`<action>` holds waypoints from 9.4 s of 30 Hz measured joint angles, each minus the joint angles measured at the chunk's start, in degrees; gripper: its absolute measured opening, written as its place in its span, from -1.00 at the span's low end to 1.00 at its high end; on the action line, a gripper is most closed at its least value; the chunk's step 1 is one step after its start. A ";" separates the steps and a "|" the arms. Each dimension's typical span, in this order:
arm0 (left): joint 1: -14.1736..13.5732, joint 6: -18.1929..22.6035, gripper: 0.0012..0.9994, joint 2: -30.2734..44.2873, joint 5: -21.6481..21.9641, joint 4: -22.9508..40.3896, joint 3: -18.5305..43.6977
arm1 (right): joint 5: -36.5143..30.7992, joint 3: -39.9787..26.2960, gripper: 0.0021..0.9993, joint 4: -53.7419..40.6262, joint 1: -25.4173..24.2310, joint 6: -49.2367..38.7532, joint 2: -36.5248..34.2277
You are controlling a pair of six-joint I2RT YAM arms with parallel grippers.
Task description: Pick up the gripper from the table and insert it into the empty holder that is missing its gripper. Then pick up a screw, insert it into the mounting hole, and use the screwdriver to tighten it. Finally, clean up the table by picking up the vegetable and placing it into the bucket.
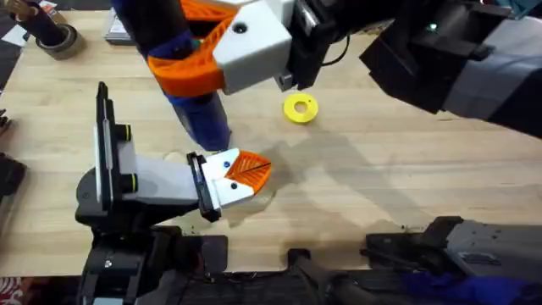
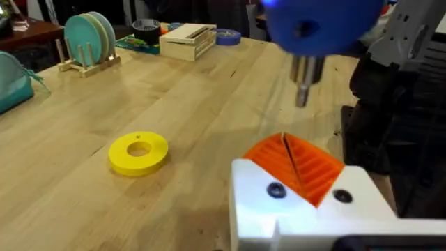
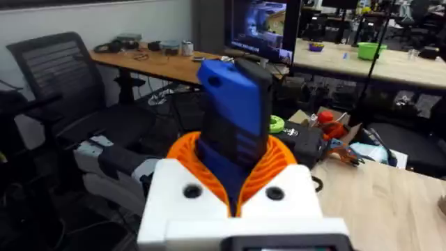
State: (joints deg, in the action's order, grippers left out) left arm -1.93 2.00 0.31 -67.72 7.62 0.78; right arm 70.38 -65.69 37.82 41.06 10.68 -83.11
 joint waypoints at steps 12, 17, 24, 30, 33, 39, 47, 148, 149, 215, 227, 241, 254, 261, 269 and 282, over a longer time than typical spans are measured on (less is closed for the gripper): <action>0.00 0.00 -0.97 -0.01 0.00 0.00 0.00 | 1.14 1.72 -0.95 0.44 0.02 -0.64 0.02; 0.00 0.00 -0.97 0.00 0.00 0.00 0.00 | 1.16 3.37 -0.95 3.70 0.02 -0.72 0.02; 0.00 0.00 -0.97 0.00 -0.02 0.00 0.00 | 1.06 5.16 -0.95 4.65 0.02 -0.83 0.01; 0.00 -0.02 -0.97 -0.02 0.00 0.00 0.00 | 1.03 5.78 -0.95 4.66 0.02 -0.83 0.02; 0.00 0.00 -0.97 -0.02 0.00 0.00 0.00 | 1.01 6.32 -0.95 4.64 0.02 -0.85 0.02; 0.00 -0.02 -0.97 0.00 0.00 -0.02 0.00 | 0.90 6.40 -0.95 4.70 0.02 -0.89 0.02; 0.00 -0.02 -0.97 0.00 -0.02 -0.01 0.00 | 0.24 6.40 -0.95 4.70 0.30 -1.83 0.02; 0.00 0.00 -0.97 -0.02 0.00 0.00 0.00 | -0.71 8.26 -0.95 2.92 1.16 -6.94 0.02; 0.00 0.00 -0.97 0.00 0.00 0.00 0.00 | -0.71 8.26 -0.95 2.91 1.17 -6.95 0.00; 0.00 0.00 -0.97 0.00 0.00 0.00 0.00 | -0.71 8.26 -0.95 2.78 1.62 -7.74 0.00; 0.00 -0.01 -0.97 -0.02 0.00 0.00 0.00 | -0.71 8.26 -0.95 2.47 1.11 -7.77 0.00; 0.00 0.00 -0.97 0.00 -0.02 0.00 0.00 | -0.71 8.26 -0.95 1.21 1.11 -8.15 0.00; 0.00 0.00 -0.97 -0.02 -0.02 0.00 0.00 | -0.71 8.26 -0.95 1.14 1.11 -8.17 0.00; 0.00 0.00 -0.97 0.00 -0.02 0.00 0.00 | -0.71 8.26 -0.95 1.14 1.11 -8.17 0.00; 0.00 -0.02 -0.97 0.00 -0.02 0.00 0.00 | -0.71 8.26 -0.95 1.12 1.11 -8.17 0.00; 0.00 -0.01 -0.97 -0.01 -0.02 0.00 0.00 | -0.78 8.26 -0.95 0.21 1.11 -9.00 0.00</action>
State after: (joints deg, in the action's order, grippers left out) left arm -1.93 1.99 0.30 -67.75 7.62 0.78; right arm 69.60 -57.43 38.03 42.17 1.68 -83.11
